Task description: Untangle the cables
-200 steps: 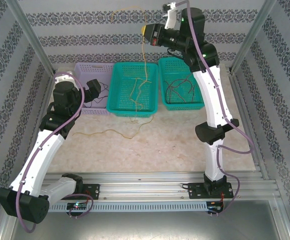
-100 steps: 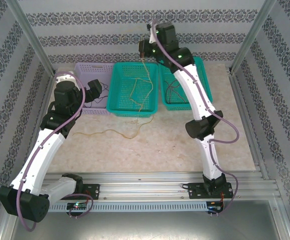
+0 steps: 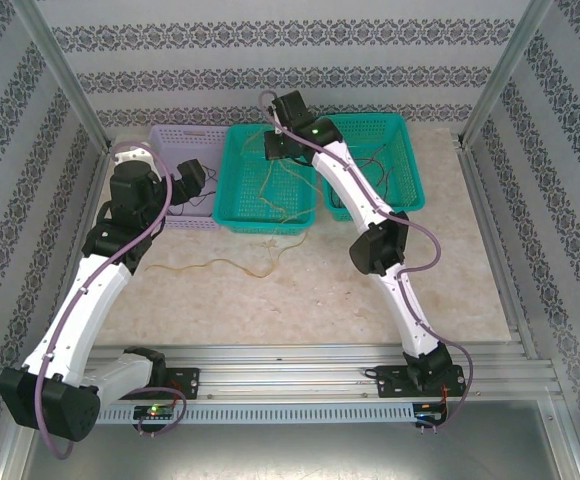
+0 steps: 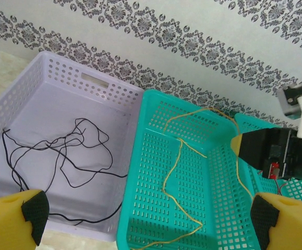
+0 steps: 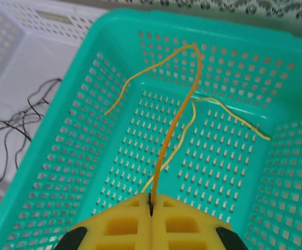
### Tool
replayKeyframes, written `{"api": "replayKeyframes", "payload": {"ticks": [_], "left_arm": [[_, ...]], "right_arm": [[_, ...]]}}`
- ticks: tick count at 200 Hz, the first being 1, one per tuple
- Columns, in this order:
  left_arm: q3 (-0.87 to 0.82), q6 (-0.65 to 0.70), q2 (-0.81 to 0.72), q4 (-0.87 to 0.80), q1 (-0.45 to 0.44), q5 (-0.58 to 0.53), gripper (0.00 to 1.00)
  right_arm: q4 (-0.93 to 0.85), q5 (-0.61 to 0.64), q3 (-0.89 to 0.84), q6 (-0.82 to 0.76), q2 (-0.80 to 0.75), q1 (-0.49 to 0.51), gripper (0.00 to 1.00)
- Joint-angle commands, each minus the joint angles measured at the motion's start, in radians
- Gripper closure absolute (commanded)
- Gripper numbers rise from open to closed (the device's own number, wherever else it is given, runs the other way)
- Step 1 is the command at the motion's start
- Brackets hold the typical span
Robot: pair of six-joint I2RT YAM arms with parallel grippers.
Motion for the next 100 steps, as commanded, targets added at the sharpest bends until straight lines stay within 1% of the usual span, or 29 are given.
{"api": "replayKeyframes", "payload": {"ticks": [1, 27, 100], "left_arm": [[0.006, -0.015, 0.007, 0.032, 0.01, 0.021, 0.0], [0.007, -0.016, 0.009, 0.03, 0.01, 0.025, 0.0], [0.01, -0.017, 0.019, 0.03, 0.011, 0.037, 0.0]], "right_arm": [[-0.033, 0.005, -0.007, -0.034, 0.018, 0.002, 1.0], [-0.056, 0.022, -0.01, -0.049, 0.043, 0.012, 0.99], [-0.115, 0.071, -0.004, -0.094, 0.132, 0.054, 1.0]]}}
